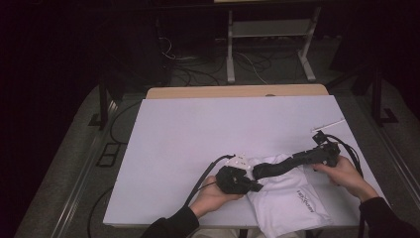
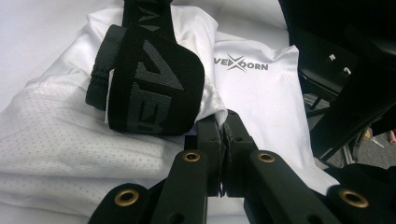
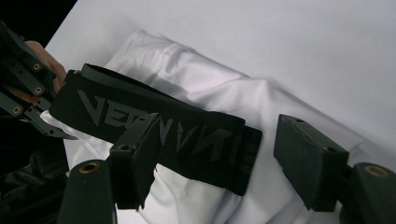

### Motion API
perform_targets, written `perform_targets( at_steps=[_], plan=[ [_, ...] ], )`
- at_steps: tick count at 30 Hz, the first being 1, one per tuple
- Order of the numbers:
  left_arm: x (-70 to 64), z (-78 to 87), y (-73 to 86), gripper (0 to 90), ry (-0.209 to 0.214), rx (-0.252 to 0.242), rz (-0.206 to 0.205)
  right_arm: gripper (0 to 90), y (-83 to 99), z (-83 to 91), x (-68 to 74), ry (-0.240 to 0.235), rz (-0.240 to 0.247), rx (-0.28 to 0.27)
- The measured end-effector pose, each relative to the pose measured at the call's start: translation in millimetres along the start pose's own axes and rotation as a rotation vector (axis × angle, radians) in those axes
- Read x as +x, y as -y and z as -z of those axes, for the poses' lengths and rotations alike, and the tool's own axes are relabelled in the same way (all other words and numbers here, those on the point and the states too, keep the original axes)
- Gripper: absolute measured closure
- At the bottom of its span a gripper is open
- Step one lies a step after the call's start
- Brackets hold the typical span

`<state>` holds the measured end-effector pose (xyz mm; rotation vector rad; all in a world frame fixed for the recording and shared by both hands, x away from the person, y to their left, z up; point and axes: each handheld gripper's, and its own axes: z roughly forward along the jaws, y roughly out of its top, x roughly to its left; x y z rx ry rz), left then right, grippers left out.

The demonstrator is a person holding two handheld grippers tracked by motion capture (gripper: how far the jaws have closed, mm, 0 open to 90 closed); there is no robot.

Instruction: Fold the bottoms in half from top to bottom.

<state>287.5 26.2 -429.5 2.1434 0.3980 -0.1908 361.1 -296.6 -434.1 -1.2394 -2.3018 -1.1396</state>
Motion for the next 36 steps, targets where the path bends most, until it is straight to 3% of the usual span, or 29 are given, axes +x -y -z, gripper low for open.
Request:
perform_targets(
  at_steps=[14,27,36],
  plan=[
    [-0.3,-1.1,0.1,87.2,0.004,0.0,-0.001,34.9,-3.6,-11.8,1.5,-0.028,0.002,0.056],
    [-0.2,-3.3,0.5,87.0,0.009,0.007,0.004,72.9,0.4,-9.3,2.5,0.013,-0.003,0.052],
    [0.3,-3.8,1.0,85.9,0.012,0.007,0.014,82.0,5.8,-3.9,9.7,0.023,0.041,0.027]
  ],
)
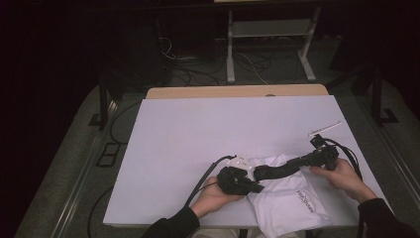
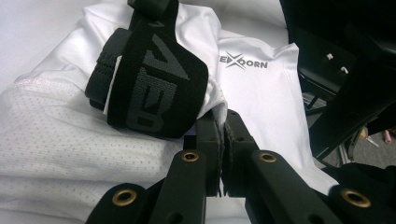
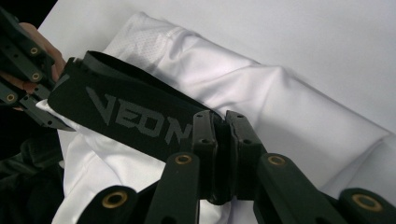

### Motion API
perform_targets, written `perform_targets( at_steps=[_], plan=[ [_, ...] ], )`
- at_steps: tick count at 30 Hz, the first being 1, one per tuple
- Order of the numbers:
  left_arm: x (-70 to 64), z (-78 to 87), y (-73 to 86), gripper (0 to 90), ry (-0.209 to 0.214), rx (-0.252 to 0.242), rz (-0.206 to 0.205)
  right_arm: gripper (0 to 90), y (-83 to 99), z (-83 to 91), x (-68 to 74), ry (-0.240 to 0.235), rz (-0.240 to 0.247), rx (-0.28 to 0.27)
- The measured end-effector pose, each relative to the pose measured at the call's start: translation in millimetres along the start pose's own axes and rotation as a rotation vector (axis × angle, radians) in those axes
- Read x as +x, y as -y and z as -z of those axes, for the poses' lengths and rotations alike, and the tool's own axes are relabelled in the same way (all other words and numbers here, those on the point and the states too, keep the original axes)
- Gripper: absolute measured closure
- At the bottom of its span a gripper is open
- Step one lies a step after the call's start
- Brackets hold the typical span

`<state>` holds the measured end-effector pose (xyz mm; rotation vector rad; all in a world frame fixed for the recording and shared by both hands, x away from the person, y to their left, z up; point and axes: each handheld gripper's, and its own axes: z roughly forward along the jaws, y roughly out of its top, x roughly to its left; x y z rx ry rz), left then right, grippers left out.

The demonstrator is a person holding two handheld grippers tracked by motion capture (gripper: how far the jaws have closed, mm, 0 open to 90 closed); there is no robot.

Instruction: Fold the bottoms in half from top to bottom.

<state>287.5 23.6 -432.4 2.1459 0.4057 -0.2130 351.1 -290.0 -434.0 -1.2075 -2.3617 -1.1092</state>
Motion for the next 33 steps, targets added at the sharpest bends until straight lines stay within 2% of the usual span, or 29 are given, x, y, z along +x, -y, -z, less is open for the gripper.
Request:
perform_targets(
  at_steps=[6,18,23,27,33],
  plan=[
    [0.0,0.5,0.3,81.7,0.005,0.003,0.005,82.5,2.6,7.8,6.0,-0.018,0.041,-0.044],
    [2.0,3.1,0.4,65.3,0.007,0.002,0.032,82.5,9.5,23.2,11.8,-0.059,0.065,-0.102],
    [3.7,5.8,0.3,56.2,-0.004,-0.016,0.058,82.5,12.5,28.3,15.5,-0.073,0.076,-0.113],
    [4.3,9.4,-0.6,46.7,-0.033,-0.039,0.084,82.5,14.2,31.3,17.5,-0.079,0.088,-0.126],
    [8.7,17.0,-1.6,36.9,-0.024,-0.101,0.121,82.5,16.5,32.4,18.7,-0.086,0.094,-0.129]
  ],
)
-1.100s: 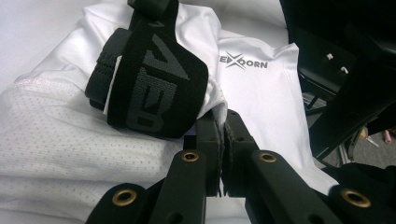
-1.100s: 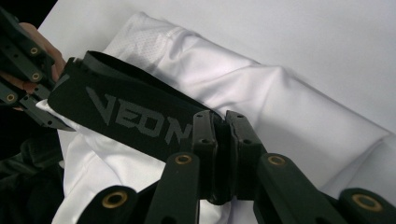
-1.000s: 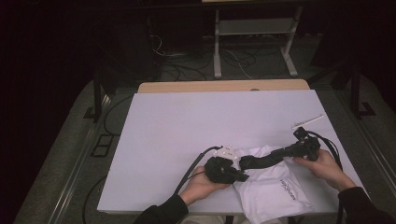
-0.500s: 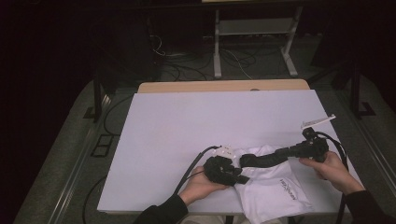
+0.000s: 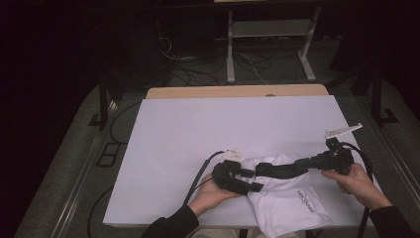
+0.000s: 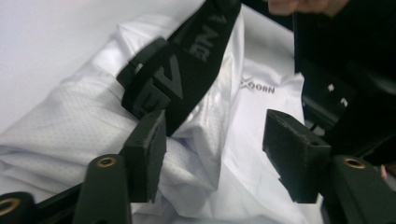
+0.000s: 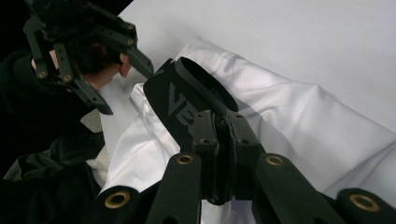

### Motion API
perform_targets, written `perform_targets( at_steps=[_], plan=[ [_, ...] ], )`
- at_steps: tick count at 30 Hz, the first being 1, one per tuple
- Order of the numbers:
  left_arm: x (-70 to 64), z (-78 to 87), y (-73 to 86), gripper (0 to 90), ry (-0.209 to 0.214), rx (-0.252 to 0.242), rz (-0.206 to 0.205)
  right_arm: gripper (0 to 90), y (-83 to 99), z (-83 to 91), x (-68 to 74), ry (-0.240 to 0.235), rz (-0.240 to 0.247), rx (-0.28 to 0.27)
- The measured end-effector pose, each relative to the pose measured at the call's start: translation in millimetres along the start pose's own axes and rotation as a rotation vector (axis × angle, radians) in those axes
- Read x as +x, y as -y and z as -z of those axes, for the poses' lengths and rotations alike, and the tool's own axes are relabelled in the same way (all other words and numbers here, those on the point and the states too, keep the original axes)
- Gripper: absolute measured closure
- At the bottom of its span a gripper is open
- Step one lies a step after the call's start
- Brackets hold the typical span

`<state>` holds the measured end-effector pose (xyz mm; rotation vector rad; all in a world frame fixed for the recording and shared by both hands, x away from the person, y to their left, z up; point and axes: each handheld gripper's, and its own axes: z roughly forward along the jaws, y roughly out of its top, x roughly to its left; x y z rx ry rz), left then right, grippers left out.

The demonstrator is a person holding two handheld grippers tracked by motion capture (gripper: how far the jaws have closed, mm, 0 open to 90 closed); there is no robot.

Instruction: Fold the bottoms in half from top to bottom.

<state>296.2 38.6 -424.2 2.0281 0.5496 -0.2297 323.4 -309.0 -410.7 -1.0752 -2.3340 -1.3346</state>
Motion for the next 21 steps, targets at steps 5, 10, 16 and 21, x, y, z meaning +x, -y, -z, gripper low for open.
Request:
perform_targets(
  at_steps=[5,10,16,21],
  plan=[
    [6.0,7.0,-3.3,30.7,-0.015,-0.045,0.024,82.5,0.6,0.2,2.8,-0.014,0.014,0.004],
    [12.6,14.7,-6.9,24.0,-0.042,-0.087,0.041,82.5,1.8,0.9,3.8,-0.018,0.02,0.005],
    [19.9,24.2,-8.6,14.2,-0.07,-0.12,0.058,82.5,3.8,3.1,5.4,-0.023,0.025,0.006],
    [24.8,27.6,-8.3,7.5,-0.102,-0.127,0.058,82.5,5.9,4.2,6.9,-0.034,0.033,0.02]
  ],
)
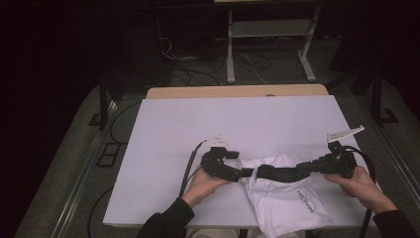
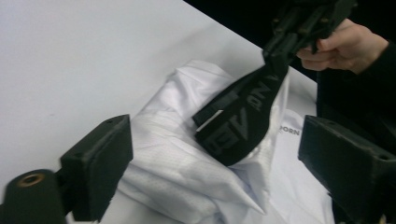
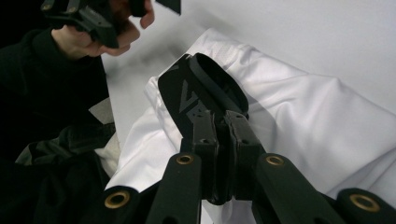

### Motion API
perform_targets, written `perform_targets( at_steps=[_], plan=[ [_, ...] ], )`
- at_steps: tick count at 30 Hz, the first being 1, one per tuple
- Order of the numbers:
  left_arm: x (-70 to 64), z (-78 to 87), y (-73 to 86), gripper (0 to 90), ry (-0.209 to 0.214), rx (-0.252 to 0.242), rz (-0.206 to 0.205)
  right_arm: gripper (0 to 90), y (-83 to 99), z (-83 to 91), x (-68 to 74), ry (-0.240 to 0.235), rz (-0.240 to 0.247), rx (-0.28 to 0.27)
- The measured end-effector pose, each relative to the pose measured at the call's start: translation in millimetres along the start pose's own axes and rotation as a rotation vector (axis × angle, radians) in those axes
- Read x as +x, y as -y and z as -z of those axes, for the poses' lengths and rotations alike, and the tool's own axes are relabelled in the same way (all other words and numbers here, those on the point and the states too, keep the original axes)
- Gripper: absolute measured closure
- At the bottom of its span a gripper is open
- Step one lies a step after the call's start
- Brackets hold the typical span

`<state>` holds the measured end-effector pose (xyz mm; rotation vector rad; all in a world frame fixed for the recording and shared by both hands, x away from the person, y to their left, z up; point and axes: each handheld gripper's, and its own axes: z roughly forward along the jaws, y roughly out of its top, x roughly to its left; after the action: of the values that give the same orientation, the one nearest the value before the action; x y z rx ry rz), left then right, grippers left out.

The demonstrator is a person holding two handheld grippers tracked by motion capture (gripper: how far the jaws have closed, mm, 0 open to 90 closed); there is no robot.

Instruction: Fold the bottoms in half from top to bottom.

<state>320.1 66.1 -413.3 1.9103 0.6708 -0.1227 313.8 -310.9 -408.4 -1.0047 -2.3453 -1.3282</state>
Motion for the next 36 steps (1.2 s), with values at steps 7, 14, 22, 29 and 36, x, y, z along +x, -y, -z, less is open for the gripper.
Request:
perform_targets(
  at_steps=[7,14,22,29,36],
  plan=[
    [4.1,2.5,-0.1,6.5,-0.029,-0.005,-0.001,82.3,5.3,0.0,5.7,-0.033,0.04,0.048],
    [6.0,2.7,0.3,6.5,-0.035,-0.011,0.008,81.7,11.4,-2.0,13.0,-0.077,0.093,0.117],
    [7.5,4.0,0.3,6.5,-0.04,-0.014,0.011,80.3,16.1,-6.7,18.6,-0.122,0.126,0.22],
    [8.2,3.8,0.8,6.5,-0.038,-0.014,0.014,77.9,21.5,-10.0,22.4,-0.142,0.142,0.295],
    [8.3,2.4,1.4,6.5,-0.036,-0.011,0.016,66.4,23.2,-5.6,23.8,-0.139,0.133,0.314]
  ],
)
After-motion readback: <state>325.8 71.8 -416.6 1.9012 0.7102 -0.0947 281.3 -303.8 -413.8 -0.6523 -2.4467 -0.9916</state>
